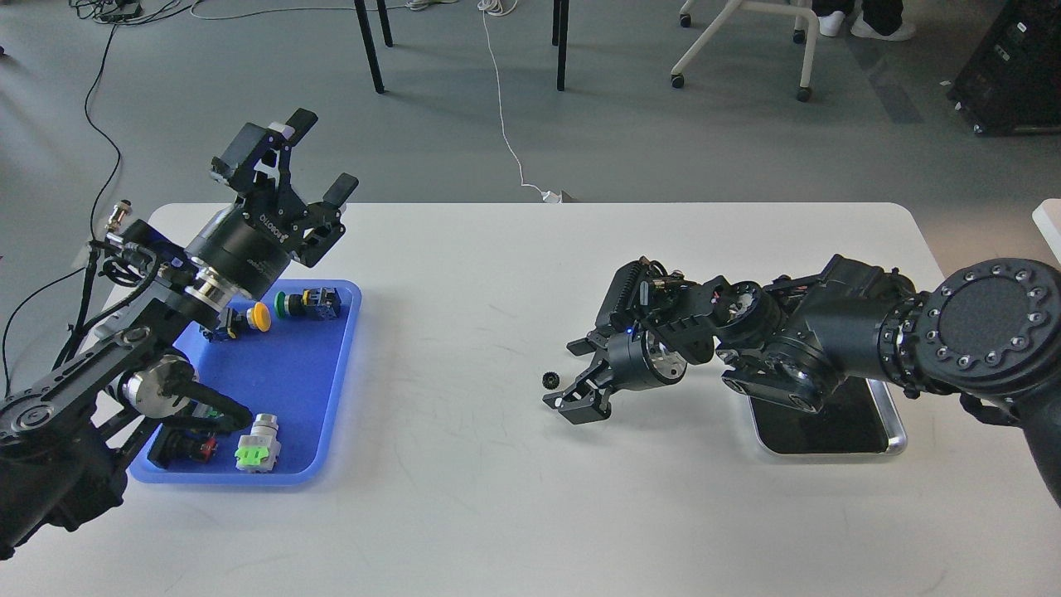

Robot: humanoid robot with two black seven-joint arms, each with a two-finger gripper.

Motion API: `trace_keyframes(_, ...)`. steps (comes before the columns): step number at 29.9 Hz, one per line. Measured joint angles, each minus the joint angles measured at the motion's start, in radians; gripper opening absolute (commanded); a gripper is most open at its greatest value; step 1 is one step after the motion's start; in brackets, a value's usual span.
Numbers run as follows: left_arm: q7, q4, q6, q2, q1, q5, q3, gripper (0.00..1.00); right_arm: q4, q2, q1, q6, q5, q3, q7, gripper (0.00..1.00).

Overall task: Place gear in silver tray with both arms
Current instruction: 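Lower the right gripper onto the gear and close it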

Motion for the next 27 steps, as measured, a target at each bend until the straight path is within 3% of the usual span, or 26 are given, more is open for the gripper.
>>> trace_keyframes(24, 0.0, -0.002, 0.0, 0.001, 0.012, 0.0, -0.011, 0.99, -0.028, 0.0, -0.061, -0.052, 0.061, 0.012, 0.0, 0.8)
trace_keyframes(27, 0.0, -0.002, 0.0, 0.001, 0.013, 0.0, -0.015, 0.98, -0.028, 0.0, -0.061, -0.054, 0.061, 0.012, 0.0, 0.68)
